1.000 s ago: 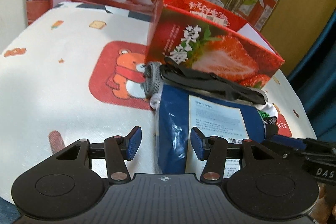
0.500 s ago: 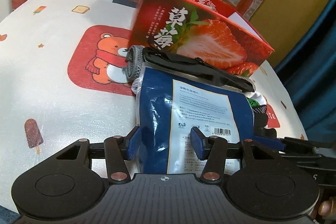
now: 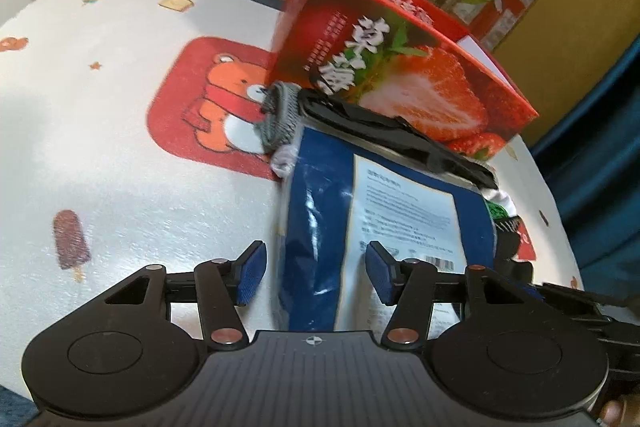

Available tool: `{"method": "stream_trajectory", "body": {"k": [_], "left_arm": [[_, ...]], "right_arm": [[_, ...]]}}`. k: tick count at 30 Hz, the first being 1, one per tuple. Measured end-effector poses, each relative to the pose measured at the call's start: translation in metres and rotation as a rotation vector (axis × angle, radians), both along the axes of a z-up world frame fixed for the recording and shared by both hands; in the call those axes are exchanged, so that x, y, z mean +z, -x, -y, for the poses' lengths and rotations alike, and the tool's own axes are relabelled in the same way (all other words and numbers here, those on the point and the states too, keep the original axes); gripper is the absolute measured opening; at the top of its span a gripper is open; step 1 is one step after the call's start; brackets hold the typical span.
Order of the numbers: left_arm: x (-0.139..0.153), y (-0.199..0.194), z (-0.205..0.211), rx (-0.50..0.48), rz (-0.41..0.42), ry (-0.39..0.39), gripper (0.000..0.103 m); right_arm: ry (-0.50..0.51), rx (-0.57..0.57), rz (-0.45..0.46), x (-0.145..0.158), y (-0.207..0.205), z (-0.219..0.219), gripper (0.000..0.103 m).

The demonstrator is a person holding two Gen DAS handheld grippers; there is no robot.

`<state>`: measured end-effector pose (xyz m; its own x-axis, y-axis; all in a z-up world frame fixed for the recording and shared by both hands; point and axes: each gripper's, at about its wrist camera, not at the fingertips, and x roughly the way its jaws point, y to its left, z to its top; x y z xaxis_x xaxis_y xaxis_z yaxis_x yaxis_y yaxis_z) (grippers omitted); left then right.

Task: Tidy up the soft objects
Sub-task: 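Lift the blue bag with the left gripper toward the red box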

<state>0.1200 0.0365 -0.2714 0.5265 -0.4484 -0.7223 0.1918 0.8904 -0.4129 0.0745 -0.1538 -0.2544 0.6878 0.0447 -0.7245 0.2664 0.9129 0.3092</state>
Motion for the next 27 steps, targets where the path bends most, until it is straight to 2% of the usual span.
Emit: {"method": "stream_trajectory", "body": {"k": [5,8,14,18,27], "left_arm": [[-0.001,0.002,0.006,-0.041,0.005,0.012,0.058],[0.001,0.004,0.011,-0.066,0.018,0.012,0.054],[0.007,0.009,0.015,-0.088,0.055,0.003,0.046],[0.012,0.011,0.013,-0.079,0.082,0.014,0.044],[0.044,0.017,0.017,-0.093,0.206,-0.015,0.044]], "right_arm": [[-0.001,-0.002,0.000,-0.001,-0.001,-0.001,0.047],[0.003,0.003,0.001,-0.001,-0.001,-0.003,0.046],[0.034,0.024,0.029,0.006,0.000,-0.008,0.033],[0.049,0.026,0.056,0.011,0.002,-0.009,0.030],[0.115,0.042,0.148,0.033,0.010,-0.013,0.030]]}}
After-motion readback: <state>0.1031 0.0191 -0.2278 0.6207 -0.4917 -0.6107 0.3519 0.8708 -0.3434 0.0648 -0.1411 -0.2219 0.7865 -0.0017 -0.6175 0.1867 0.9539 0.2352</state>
